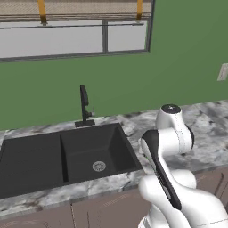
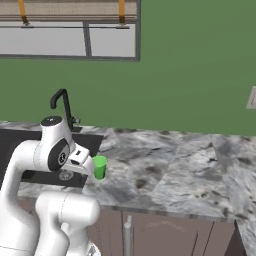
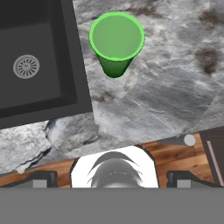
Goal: Pick the cup and bowl from the counter and place them on the counter next to the sink.
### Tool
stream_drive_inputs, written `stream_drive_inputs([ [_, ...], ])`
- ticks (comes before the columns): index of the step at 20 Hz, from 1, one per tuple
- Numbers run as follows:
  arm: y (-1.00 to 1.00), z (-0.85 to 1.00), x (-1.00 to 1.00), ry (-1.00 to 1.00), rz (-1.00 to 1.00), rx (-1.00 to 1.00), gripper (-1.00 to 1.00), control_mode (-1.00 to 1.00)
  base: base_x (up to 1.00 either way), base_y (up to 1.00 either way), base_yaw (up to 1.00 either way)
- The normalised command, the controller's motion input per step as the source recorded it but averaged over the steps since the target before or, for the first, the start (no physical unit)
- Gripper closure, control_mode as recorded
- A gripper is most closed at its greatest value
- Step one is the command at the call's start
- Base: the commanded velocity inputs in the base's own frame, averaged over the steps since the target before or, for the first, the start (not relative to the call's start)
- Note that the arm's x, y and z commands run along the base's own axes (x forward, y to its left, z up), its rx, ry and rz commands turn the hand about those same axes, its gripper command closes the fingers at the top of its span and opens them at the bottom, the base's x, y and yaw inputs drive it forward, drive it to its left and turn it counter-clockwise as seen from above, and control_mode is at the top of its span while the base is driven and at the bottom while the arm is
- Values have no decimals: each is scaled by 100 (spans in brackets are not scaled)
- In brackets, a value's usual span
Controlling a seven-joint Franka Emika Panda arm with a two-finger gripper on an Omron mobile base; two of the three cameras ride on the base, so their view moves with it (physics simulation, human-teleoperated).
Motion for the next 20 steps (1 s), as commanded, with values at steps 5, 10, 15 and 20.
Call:
stream_drive_inputs([
  [5, 0, 0, 0, 0, 0, 0, -100, -100, 0, 0, 0],
  [10, 0, 0, 0, 0, 0, 0, -100, 100, 0, 0, 0],
  [15, 0, 0, 0, 0, 0, 0, -100, 100, -56, -5, -4],
  [20, 0, 0, 0, 0, 0, 0, -100, 100, -100, -27, -21],
])
